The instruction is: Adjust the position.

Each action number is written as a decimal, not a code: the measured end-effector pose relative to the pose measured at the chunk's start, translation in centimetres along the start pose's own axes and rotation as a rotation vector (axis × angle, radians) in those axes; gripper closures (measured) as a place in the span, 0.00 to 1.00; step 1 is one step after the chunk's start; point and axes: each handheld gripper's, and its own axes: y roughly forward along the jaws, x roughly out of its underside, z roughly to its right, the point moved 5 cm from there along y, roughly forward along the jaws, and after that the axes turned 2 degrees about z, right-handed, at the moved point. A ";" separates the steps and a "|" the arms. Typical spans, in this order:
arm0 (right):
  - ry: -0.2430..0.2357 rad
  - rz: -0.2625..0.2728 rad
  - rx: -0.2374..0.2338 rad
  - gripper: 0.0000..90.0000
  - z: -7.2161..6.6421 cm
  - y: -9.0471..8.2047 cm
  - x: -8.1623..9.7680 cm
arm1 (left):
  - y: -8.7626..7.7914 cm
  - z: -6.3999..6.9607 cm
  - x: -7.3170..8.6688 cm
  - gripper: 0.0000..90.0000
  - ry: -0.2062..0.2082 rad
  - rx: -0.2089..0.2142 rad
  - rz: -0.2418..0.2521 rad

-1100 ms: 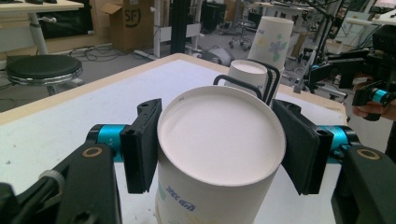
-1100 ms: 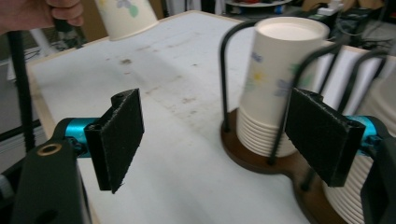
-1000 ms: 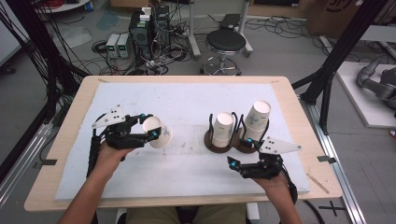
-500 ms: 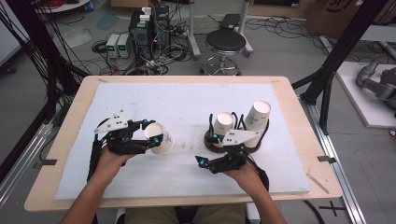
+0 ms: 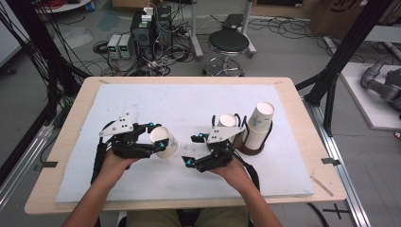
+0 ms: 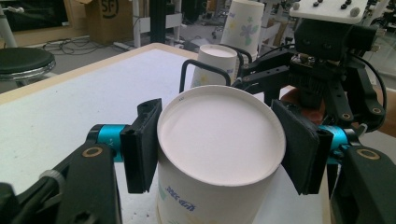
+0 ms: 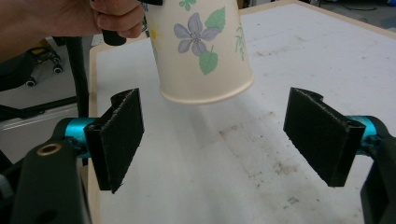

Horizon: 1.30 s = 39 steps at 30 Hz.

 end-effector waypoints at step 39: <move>-0.128 -0.054 -0.102 0.36 -0.7 4.3 -1.2 | 1.2 1.5 0.0 0.41 -0.002 0.116 -0.020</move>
